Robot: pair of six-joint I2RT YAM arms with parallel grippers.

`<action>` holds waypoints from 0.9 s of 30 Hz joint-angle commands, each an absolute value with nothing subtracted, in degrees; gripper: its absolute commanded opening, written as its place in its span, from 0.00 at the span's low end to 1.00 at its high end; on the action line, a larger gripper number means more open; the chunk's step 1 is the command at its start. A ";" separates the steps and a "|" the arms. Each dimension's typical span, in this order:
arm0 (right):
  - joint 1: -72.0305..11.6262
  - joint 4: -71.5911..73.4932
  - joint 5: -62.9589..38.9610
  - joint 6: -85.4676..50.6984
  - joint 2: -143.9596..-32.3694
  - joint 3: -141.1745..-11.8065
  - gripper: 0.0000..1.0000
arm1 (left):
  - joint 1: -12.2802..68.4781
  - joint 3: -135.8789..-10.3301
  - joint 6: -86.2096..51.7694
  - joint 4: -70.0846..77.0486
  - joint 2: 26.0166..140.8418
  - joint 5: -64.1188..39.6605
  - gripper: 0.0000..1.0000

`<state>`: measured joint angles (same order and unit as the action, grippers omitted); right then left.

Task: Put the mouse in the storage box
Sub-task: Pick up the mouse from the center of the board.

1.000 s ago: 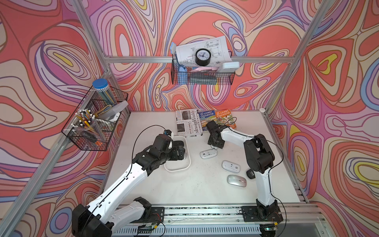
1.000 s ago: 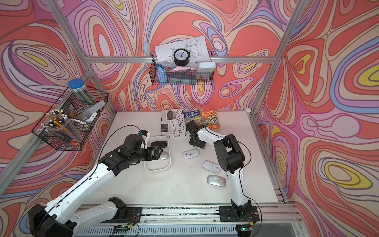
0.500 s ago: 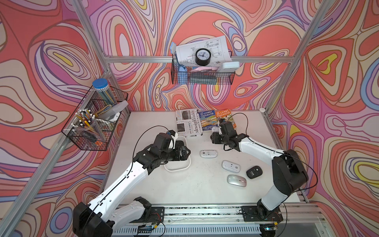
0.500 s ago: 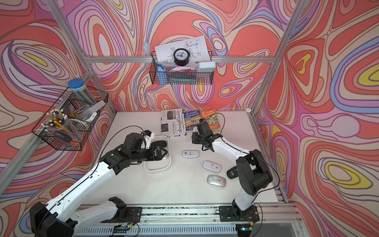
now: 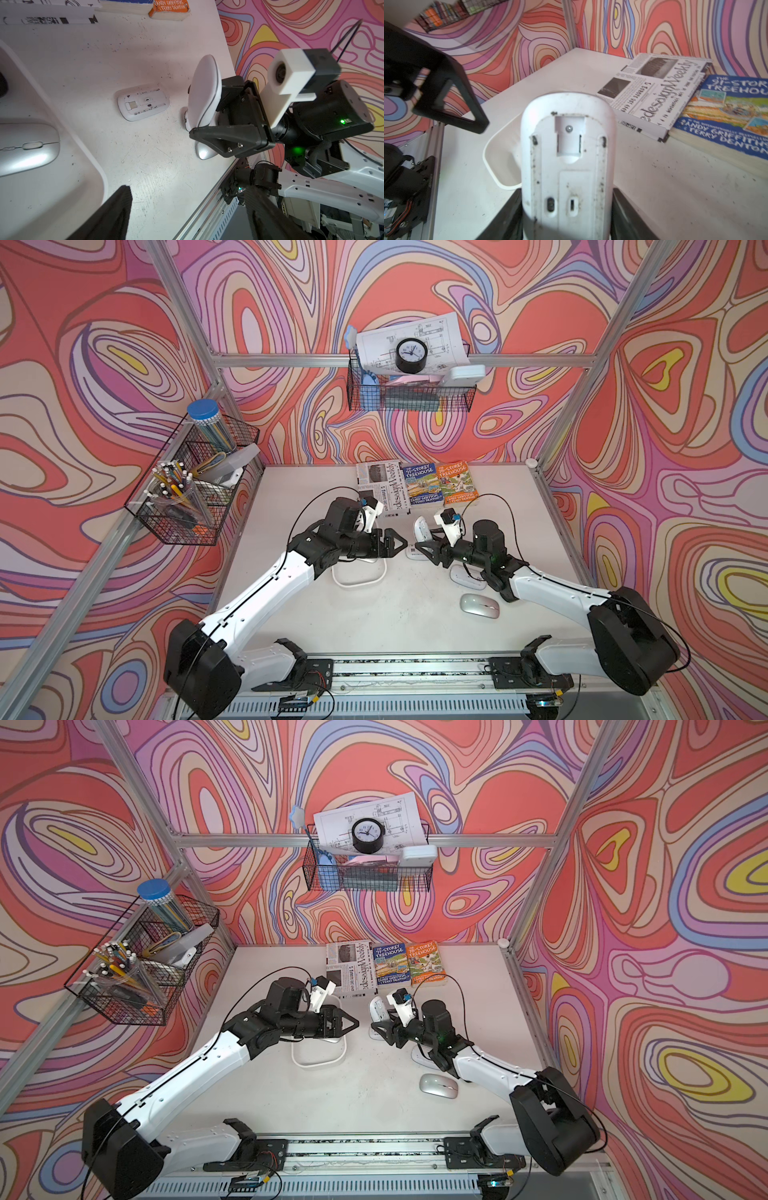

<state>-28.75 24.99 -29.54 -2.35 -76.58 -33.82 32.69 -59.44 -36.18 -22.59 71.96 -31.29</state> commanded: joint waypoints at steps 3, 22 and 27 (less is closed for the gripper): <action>-29.66 27.83 -34.78 0.45 -76.18 -34.98 0.48 | 36.11 -64.86 -34.22 -21.09 76.07 -29.52 0.81; -31.19 22.08 -35.16 2.90 -76.71 -37.14 0.46 | 40.34 -71.81 -34.14 -24.28 86.72 -22.64 0.55; -32.08 20.25 -35.27 4.02 -77.55 -37.84 0.45 | 40.34 -72.07 -34.43 -24.26 87.54 -22.23 0.44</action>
